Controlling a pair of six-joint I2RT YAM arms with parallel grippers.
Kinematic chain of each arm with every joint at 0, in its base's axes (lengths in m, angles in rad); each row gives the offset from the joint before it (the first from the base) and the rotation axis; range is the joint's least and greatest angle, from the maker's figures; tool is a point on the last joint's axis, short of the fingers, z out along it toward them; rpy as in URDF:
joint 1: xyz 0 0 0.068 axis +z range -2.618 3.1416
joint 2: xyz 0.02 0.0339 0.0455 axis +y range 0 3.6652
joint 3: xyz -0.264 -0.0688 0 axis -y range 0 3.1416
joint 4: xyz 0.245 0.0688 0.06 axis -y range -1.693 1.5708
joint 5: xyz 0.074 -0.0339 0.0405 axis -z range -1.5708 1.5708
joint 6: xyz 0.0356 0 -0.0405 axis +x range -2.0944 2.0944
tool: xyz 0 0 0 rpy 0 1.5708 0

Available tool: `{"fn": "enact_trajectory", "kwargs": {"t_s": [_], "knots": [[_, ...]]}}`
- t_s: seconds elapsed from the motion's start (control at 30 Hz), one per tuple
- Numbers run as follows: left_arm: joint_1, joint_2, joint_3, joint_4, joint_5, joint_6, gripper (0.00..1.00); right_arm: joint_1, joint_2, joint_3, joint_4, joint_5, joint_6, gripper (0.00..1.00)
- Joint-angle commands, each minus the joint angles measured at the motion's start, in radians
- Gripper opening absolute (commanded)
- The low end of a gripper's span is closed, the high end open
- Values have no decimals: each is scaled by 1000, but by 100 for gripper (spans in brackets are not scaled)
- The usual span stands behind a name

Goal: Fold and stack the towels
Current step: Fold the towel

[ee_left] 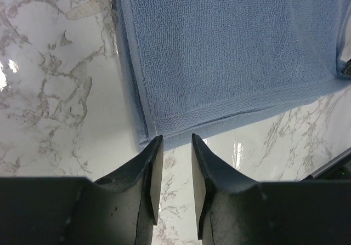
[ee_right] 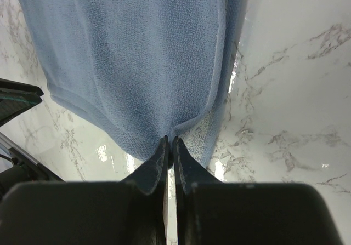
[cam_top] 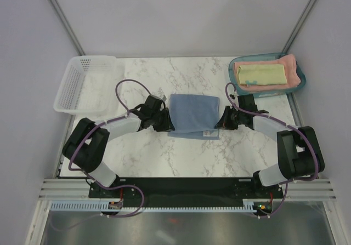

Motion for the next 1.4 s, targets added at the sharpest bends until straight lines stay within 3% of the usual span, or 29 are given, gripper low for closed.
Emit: {"fn": "enact_trajectory", "kwargs": {"t_s": [0.0, 0.23, 0.9, 1.37], "knots": [[7, -5, 0, 55, -29, -51, 34, -2, -22, -6, 28, -16, -4, 9], [7, -20, 15, 4, -113, -39, 34, -3, -20, -5, 29, -13, -5, 9], [-1, 69, 22, 46, -77, -48, 34, -2, -16, -8, 33, -6, -7, 8], [-2, 73, 38, 26, -81, -51, 24, -2, -10, -6, 31, -3, -13, 7]]}}
